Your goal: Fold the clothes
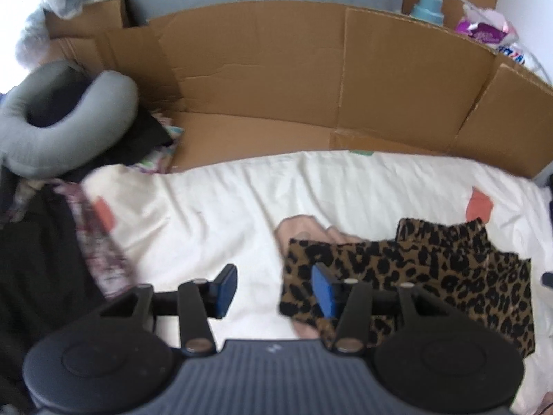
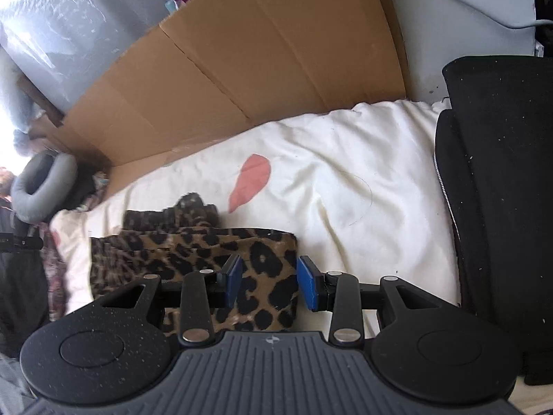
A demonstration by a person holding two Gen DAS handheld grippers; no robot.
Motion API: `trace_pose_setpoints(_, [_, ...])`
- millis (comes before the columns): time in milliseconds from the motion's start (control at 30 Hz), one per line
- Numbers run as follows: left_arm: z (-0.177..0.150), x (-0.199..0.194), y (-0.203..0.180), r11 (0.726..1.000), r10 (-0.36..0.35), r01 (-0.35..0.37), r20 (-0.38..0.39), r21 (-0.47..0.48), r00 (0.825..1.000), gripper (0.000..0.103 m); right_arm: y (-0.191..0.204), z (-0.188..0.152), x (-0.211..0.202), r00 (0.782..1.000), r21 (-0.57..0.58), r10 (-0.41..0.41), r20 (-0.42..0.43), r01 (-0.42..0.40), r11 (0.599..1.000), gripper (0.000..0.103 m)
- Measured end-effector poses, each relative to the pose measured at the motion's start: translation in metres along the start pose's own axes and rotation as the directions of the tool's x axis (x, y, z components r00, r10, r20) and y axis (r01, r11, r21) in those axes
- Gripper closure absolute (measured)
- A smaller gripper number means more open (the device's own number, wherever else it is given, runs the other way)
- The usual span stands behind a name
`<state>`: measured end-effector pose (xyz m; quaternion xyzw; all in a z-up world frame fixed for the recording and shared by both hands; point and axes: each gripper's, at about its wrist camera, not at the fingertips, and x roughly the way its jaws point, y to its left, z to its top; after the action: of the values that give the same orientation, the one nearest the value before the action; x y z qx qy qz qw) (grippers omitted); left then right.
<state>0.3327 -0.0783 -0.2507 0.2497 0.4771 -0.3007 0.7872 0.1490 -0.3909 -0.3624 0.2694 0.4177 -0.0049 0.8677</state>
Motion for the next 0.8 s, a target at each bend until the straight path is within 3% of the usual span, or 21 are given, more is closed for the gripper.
trace_pose_setpoints(233, [0.013,0.0,-0.01,0.997,-0.073,0.073,0.012,0.039,0.997,0.042,-0.002,0.008,-0.007,0.999,-0.009,-0.006,0.033,0.006,1.0,0.061])
trace_pose_setpoints(567, [-0.004,0.073,0.001,0.985,-0.168,0.165,0.07,0.051,0.983,0.042,0.001,0.0,0.025,0.998,0.002,-0.06,0.019,0.06,0.998,0.061])
trace_pose_setpoints(800, [-0.023,0.096,0.01,0.974,-0.228,0.226,0.118,0.032,0.966,0.042,0.006,0.001,0.037,0.995,-0.067,-0.094,-0.027,0.092,0.993,0.061])
